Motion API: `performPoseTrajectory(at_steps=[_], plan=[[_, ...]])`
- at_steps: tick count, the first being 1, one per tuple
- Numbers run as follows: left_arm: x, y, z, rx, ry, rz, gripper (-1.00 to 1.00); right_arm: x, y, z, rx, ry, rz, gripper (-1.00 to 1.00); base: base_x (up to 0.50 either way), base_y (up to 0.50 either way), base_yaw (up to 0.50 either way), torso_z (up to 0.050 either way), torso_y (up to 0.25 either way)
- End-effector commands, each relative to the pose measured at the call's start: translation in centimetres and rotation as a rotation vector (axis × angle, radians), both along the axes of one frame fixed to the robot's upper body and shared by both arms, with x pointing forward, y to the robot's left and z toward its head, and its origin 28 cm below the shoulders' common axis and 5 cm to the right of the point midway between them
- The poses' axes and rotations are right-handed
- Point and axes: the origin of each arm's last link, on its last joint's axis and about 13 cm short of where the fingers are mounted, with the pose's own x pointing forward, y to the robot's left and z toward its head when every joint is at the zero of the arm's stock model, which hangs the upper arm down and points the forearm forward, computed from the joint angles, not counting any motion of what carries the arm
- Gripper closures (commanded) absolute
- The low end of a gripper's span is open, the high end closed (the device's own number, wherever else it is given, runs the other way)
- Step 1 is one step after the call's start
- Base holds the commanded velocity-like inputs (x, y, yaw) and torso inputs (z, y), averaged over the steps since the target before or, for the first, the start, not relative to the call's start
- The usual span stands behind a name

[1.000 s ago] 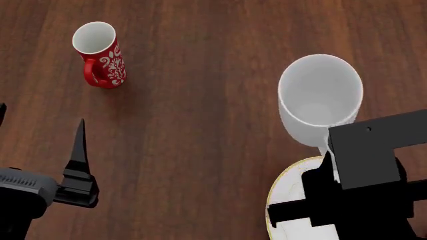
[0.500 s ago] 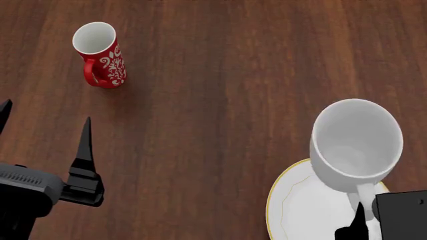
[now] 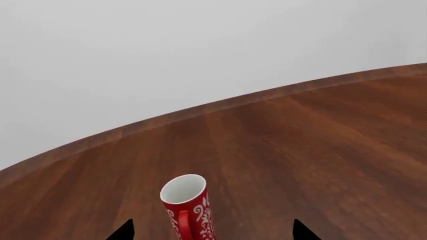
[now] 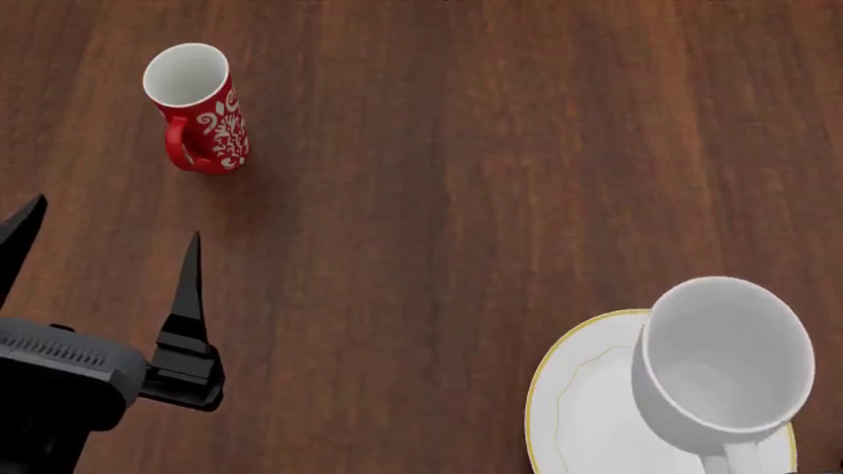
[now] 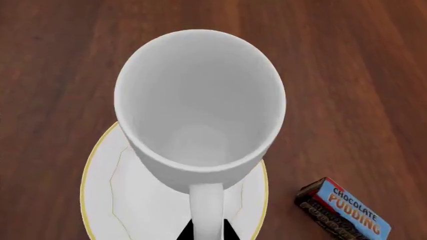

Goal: Put the white mug on the plate.

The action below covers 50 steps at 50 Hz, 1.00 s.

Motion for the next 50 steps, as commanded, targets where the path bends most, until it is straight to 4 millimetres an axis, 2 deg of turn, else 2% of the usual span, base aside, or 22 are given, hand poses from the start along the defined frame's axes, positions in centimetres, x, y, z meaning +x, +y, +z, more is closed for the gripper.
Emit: performPoseTrajectory(at_steps=[1, 20, 50], plan=[[-0.1, 0.0, 0.0, -0.001, 0.000, -0.001, -1.00, -0.2, 0.0, -0.9, -0.002, 0.019, 0.008, 1.00, 0.00, 0.00, 0.00, 0.000, 0.000], [0.0, 0.2, -0.5, -0.008, 0.008, 0.005, -1.00, 0.3, 1.2, -1.1, 0.012, 0.069, 0.020, 1.00, 0.00, 0.00, 0.00, 0.000, 0.000], [0.2, 0.3, -0.7, -0.011, 0.013, 0.010, -1.00, 0.9, 0.8, -2.5, 0.039, 0.103, 0.010, 1.00, 0.00, 0.00, 0.00, 0.000, 0.000]])
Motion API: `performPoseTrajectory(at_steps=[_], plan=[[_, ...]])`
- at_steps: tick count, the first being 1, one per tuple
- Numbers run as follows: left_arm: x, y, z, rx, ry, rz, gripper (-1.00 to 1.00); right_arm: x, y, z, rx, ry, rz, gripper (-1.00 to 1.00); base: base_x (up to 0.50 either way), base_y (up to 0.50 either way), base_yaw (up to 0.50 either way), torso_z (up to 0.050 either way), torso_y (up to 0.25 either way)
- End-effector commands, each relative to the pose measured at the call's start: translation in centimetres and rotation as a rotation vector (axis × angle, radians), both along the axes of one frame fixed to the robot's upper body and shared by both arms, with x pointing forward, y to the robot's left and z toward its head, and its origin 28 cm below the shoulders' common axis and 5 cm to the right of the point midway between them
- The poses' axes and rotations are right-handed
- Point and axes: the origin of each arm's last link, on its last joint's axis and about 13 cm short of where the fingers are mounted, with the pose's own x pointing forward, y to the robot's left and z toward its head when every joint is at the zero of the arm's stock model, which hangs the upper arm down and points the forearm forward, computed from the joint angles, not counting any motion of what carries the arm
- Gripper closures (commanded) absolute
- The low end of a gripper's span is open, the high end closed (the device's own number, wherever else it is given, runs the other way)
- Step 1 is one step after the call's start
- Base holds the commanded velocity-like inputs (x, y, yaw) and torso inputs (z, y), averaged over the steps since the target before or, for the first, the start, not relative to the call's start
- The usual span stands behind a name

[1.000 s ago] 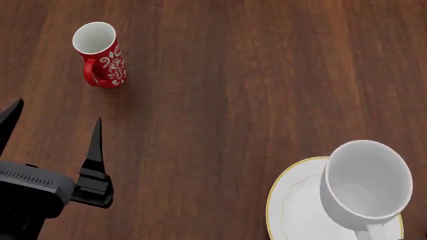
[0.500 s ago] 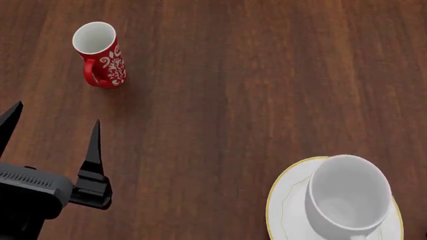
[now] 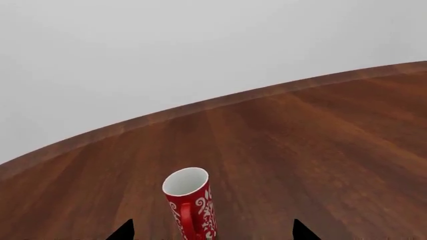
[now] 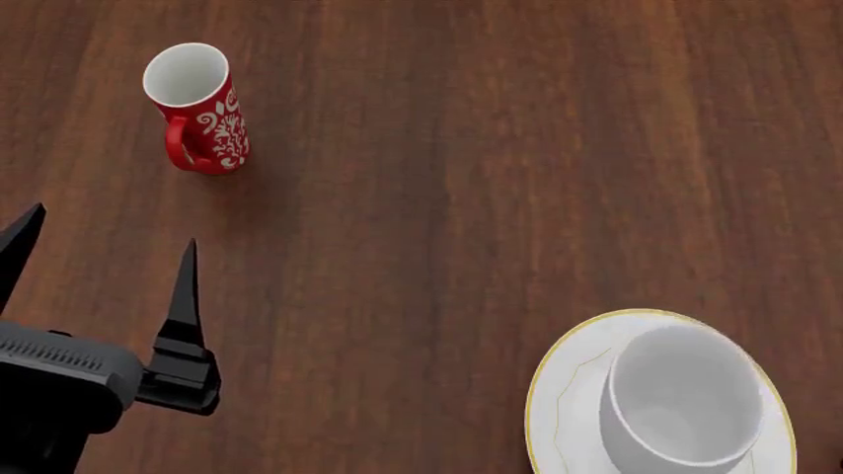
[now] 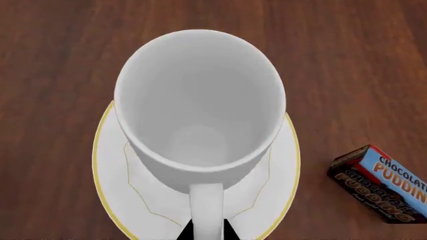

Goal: Put the white mug on the plate.

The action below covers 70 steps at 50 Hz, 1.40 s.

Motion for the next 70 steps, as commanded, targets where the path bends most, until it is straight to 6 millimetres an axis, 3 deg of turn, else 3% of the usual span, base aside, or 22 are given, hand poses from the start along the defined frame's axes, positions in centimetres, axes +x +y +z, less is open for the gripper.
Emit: performPoseTrajectory(at_steps=[1, 40, 41, 70], plan=[[0.1, 0.0, -0.1, -0.001, 0.003, 0.002, -1.00, 0.3, -0.1, -0.5, 0.001, 0.007, -0.002, 1.00, 0.00, 0.00, 0.00, 0.000, 0.000], [0.0, 0.0, -0.1, 0.000, 0.002, 0.003, -1.00, -0.1, -0.4, -1.5, 0.041, 0.035, -0.016, 1.00, 0.00, 0.00, 0.00, 0.000, 0.000], [0.0, 0.0, -0.1, 0.001, 0.002, 0.002, -1.00, -0.1, -0.4, -1.5, 0.040, 0.034, -0.015, -1.00, 0.00, 0.00, 0.00, 0.000, 0.000], [-0.3, 0.0, 0.0, -0.008, -0.005, 0.001, -1.00, -1.6, -0.6, 0.1, 0.080, -0.011, -0.035, -1.00, 0.00, 0.00, 0.00, 0.000, 0.000]])
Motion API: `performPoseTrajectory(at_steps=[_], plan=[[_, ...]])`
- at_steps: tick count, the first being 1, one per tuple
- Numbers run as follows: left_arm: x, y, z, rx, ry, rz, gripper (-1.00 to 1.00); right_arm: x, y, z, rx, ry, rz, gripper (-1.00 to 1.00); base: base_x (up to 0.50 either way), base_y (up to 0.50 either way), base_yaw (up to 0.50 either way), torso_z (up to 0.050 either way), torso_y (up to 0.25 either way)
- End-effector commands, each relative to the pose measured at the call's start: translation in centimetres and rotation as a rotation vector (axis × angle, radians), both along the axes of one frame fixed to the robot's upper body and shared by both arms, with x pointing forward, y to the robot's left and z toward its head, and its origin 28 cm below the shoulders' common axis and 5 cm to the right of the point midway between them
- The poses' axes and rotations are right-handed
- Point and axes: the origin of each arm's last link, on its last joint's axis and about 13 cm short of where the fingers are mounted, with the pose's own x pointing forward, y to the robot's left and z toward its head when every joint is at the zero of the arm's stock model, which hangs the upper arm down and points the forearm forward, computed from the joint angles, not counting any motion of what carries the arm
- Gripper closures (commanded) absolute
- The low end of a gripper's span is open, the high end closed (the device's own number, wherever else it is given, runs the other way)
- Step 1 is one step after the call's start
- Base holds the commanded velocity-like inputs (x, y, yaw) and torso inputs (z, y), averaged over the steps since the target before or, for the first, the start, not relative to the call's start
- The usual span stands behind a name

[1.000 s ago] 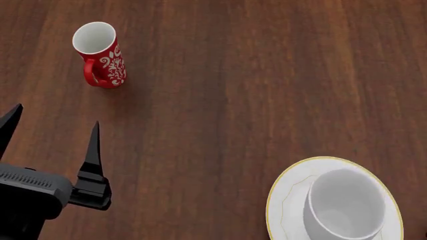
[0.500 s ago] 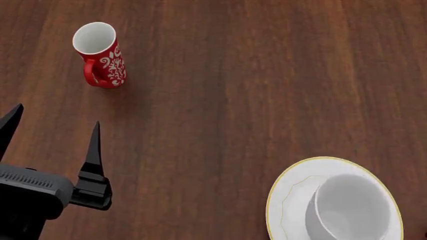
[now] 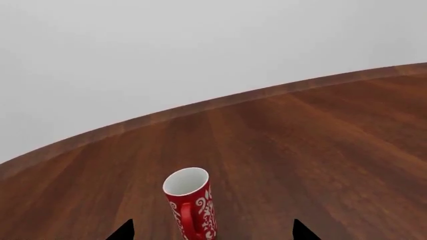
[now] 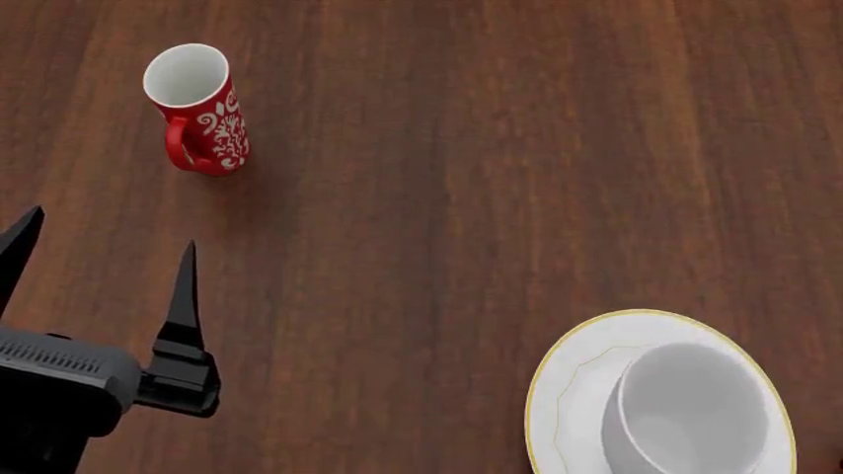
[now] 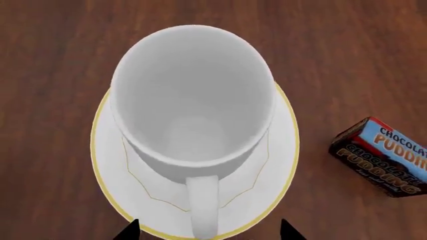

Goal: Put the white mug on the plate.

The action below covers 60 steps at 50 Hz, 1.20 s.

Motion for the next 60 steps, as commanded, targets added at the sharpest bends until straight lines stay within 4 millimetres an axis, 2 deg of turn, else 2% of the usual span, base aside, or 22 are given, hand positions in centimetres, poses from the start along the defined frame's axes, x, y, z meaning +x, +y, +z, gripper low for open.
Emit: performPoseTrajectory(at_steps=[1, 24, 29, 32, 37, 41, 42, 43, 60], plan=[[-0.2, 0.0, 0.1, -0.003, -0.004, -0.001, -1.00, -0.8, -0.1, 0.8, -0.002, -0.034, -0.013, -1.00, 0.00, 0.00, 0.00, 0.000, 0.000], [-1.3, 0.3, 0.5, -0.006, -0.021, 0.004, -1.00, -4.3, 0.4, 4.0, -0.032, -0.182, -0.007, -1.00, 0.00, 0.00, 0.00, 0.000, 0.000], [-1.4, 0.3, 0.5, -0.007, -0.023, 0.005, -1.00, -4.7, -0.2, 4.8, -0.046, -0.233, -0.003, -1.00, 0.00, 0.00, 0.00, 0.000, 0.000], [-1.5, 0.3, 0.7, -0.006, -0.027, 0.006, -1.00, -5.2, -0.3, 4.9, -0.113, -0.244, 0.018, -1.00, 0.00, 0.00, 0.00, 0.000, 0.000], [-1.7, 0.3, 0.8, -0.006, -0.030, 0.006, -1.00, -4.6, 0.3, 5.8, -0.085, -0.335, 0.011, -1.00, 0.00, 0.00, 0.00, 0.000, 0.000], [-1.9, 0.2, 0.9, -0.006, -0.037, 0.002, -1.00, -4.6, 1.5, 5.5, -0.078, -0.351, 0.016, -1.00, 0.00, 0.00, 0.00, 0.000, 0.000], [-2.0, 0.2, 1.0, -0.006, -0.038, 0.001, -1.00, -4.7, 2.1, 5.6, -0.125, -0.423, 0.020, -1.00, 0.00, 0.00, 0.00, 0.000, 0.000], [-2.0, 0.2, 1.1, -0.005, -0.039, 0.001, -1.00, -5.7, 2.4, 4.9, -0.074, -0.372, 0.011, -1.00, 0.00, 0.00, 0.00, 0.000, 0.000], [-2.4, 0.1, 1.4, 0.000, -0.046, 0.003, -1.00, -6.6, 2.5, 4.4, -0.067, -0.449, 0.008, -1.00, 0.00, 0.00, 0.00, 0.000, 0.000]])
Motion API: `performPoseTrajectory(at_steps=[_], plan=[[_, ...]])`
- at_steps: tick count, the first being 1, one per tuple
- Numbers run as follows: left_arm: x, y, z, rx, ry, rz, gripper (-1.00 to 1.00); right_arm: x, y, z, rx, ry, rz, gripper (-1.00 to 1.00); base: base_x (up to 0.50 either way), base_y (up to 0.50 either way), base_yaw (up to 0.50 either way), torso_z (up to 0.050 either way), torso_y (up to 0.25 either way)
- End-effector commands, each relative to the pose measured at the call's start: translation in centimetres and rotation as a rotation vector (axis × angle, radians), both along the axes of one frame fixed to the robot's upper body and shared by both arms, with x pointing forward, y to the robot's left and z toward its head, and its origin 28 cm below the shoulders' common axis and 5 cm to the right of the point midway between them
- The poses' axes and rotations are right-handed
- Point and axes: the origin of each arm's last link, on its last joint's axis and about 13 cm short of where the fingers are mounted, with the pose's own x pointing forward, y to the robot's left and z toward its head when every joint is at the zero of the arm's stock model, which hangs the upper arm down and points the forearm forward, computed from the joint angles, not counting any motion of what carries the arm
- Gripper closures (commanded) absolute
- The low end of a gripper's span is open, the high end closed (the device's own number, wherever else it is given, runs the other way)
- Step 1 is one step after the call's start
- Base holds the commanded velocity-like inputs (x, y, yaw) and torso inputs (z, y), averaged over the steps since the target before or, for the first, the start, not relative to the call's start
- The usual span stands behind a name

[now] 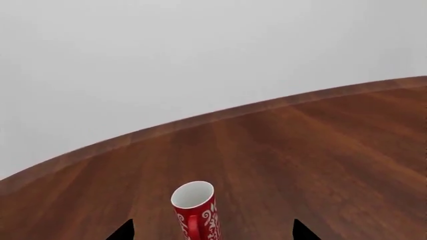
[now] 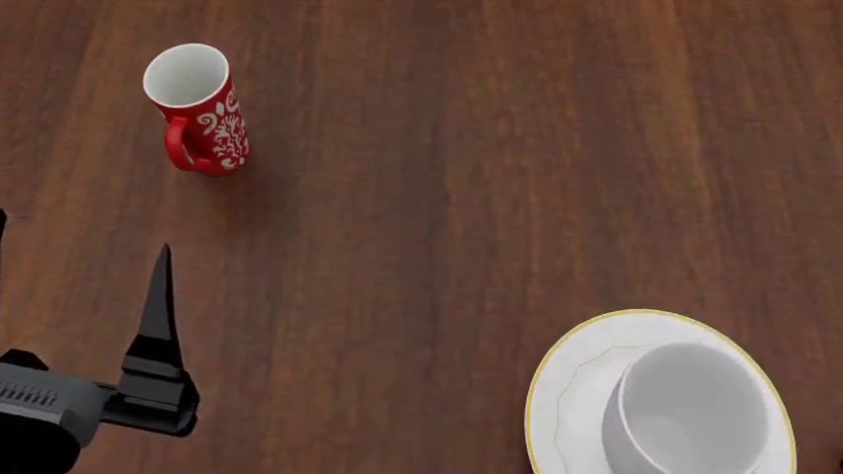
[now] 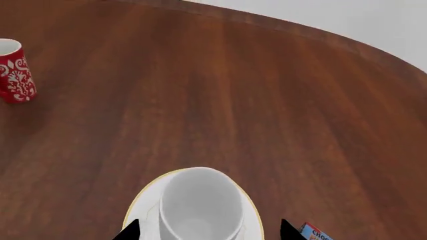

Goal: Put the white mug on the plate.

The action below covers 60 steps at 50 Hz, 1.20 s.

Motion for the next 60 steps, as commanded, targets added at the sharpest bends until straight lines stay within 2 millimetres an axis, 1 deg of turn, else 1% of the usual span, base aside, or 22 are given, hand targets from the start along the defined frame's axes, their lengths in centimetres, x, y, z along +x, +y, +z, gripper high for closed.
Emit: performPoseTrajectory(at_steps=[1, 9, 19, 27, 34, 38, 47, 48, 49, 50, 51, 52, 53, 54, 55, 56, 60], plan=[[-0.3, -0.1, 0.2, 0.004, -0.005, -0.001, -1.00, -1.0, 0.4, 0.0, 0.033, -0.037, 0.020, -1.00, 0.00, 0.00, 0.00, 0.000, 0.000], [-0.3, 0.0, 0.3, 0.005, -0.006, 0.000, -1.00, -0.1, 0.3, 0.6, 0.029, -0.063, 0.039, -1.00, 0.00, 0.00, 0.00, 0.000, 0.000], [-0.6, 0.1, 0.3, 0.004, -0.008, 0.003, -1.00, 1.4, 0.1, 2.1, 0.009, -0.111, 0.131, -1.00, 0.00, 0.00, 0.00, 0.000, 0.000], [-0.8, 0.0, 0.1, 0.004, -0.003, -0.002, -1.00, 2.1, 0.0, 2.9, -0.009, -0.131, 0.214, -1.00, 0.00, 0.00, 0.00, 0.000, 0.000], [-0.9, 0.1, 0.1, 0.003, -0.002, 0.002, -1.00, 2.7, -0.1, 3.9, -0.026, -0.130, 0.280, -1.00, 0.00, 0.00, 0.00, 0.000, 0.000], [-0.8, 0.1, 0.0, 0.002, -0.001, 0.002, -1.00, 3.1, -0.2, 4.8, -0.025, -0.120, 0.309, -1.00, 0.00, 0.00, 0.00, 0.000, 0.000], [-0.7, 0.0, -0.2, 0.000, 0.004, 0.001, -1.00, 3.4, -0.2, 5.8, -0.032, -0.108, 0.412, -1.00, 0.00, 0.00, 0.00, 0.000, 0.000], [-0.7, 0.0, -0.2, 0.000, 0.005, 0.002, -1.00, 2.7, 0.0, 4.0, 0.093, 0.060, 0.228, -1.00, 0.00, 0.00, 0.00, 0.000, 0.000], [-0.7, 0.0, -0.2, -0.001, 0.006, 0.002, -1.00, 2.1, 1.2, 2.4, 0.198, 0.245, 0.205, -1.00, 0.00, 0.00, 0.00, 0.000, 0.000], [-0.7, 0.0, -0.2, -0.001, 0.006, 0.002, -1.00, 2.3, 2.2, 3.1, 0.254, 0.233, 0.150, -1.00, 0.00, 0.00, 0.00, 0.000, 0.000], [-0.7, 0.0, -0.2, -0.002, 0.007, 0.003, -1.00, 2.5, 3.0, 4.3, 0.292, 0.184, 0.132, -1.00, 0.00, 0.00, 0.00, 0.000, 0.000], [-0.6, 0.0, -0.3, -0.002, 0.008, 0.002, -1.00, 2.2, 4.2, 4.9, 0.287, 0.181, 0.182, -1.00, 0.00, 0.00, 0.00, 0.000, 0.000], [-0.6, 0.0, -0.3, -0.002, 0.009, 0.002, -1.00, 1.9, 5.3, 5.6, 0.253, 0.151, 0.365, -1.00, 0.00, 0.00, 0.00, 0.000, 0.000], [-0.6, 0.0, -0.3, -0.002, 0.010, 0.001, -1.00, 2.4, 5.9, 6.2, 0.148, 0.006, 0.472, -1.00, 0.00, 0.00, 0.00, 0.000, 0.000], [-0.6, -0.1, -0.4, -0.001, 0.011, 0.001, -1.00, 3.0, 5.7, 6.4, -0.015, -0.094, 0.483, -1.00, 0.00, 0.00, 0.00, 0.000, 0.000], [-0.6, -0.1, -0.3, -0.001, 0.011, 0.000, -1.00, 3.1, 5.7, 6.2, -0.041, -0.096, 0.485, -1.00, 0.00, 0.00, 0.00, 0.000, 0.000], [-0.6, -0.1, -0.4, -0.002, 0.012, 0.001, -1.00, 3.5, 6.1, 6.1, -0.039, -0.092, 0.517, -1.00, 0.00, 0.00, 0.00, 0.000, 0.000]])
